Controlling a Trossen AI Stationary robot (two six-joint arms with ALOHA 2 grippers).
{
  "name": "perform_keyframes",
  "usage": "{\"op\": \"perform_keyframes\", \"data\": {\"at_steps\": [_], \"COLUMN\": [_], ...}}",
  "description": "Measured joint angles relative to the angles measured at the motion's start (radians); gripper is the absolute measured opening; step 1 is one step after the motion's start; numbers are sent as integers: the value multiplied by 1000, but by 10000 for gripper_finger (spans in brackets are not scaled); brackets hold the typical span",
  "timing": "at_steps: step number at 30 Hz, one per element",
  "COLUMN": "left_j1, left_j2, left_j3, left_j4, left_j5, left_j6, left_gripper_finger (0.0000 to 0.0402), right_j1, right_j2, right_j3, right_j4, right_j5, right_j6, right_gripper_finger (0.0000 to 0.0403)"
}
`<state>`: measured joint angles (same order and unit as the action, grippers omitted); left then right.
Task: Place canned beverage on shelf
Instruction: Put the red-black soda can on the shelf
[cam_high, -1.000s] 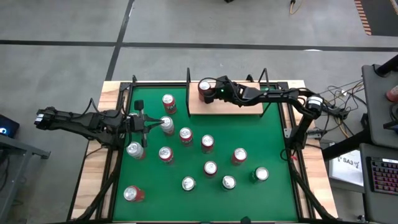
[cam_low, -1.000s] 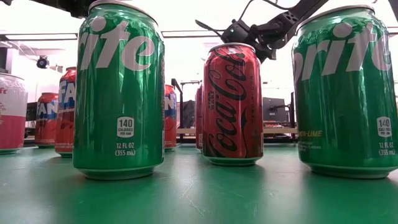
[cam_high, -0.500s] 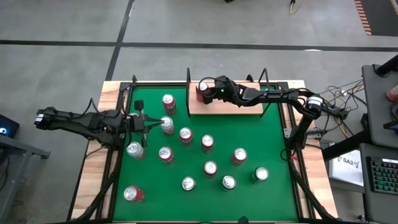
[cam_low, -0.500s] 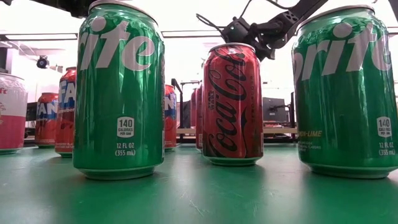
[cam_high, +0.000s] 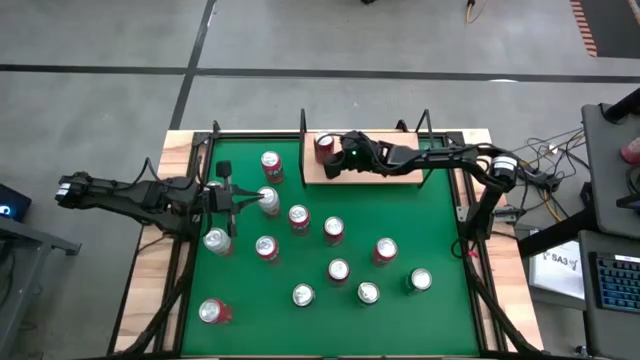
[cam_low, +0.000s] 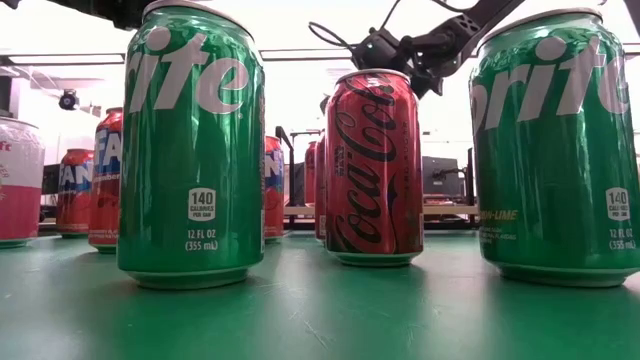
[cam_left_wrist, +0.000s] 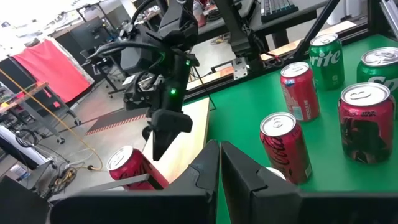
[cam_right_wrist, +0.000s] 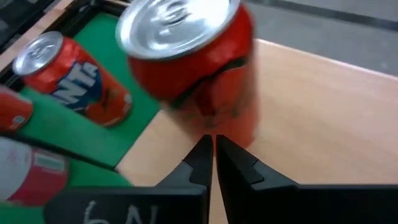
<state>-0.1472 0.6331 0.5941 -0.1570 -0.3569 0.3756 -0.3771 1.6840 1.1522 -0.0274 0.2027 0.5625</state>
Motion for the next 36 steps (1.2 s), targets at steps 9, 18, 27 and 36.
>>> {"op": "perform_keyframes", "data": {"at_steps": [9,18,27,36], "left_j1": [0,0,0,0], "left_j2": [0,0,0,0], "left_j3": [0,0,0,0], "left_j4": [0,0,0,0], "left_j5": [0,0,0,0], "left_j6": [6,8,8,8], "left_gripper_finger": [0,0,0,0], "right_j1": [-11,-14,-4,-36], "right_j2": [8,8,8,8], "right_j3": [0,0,0,0], "right_j4": [116,137,162,249], "right_j5": [32,0,-18,-19], "right_j6": [-73,-102,-106,-141], "right_gripper_finger": [12,12,12,12]}}
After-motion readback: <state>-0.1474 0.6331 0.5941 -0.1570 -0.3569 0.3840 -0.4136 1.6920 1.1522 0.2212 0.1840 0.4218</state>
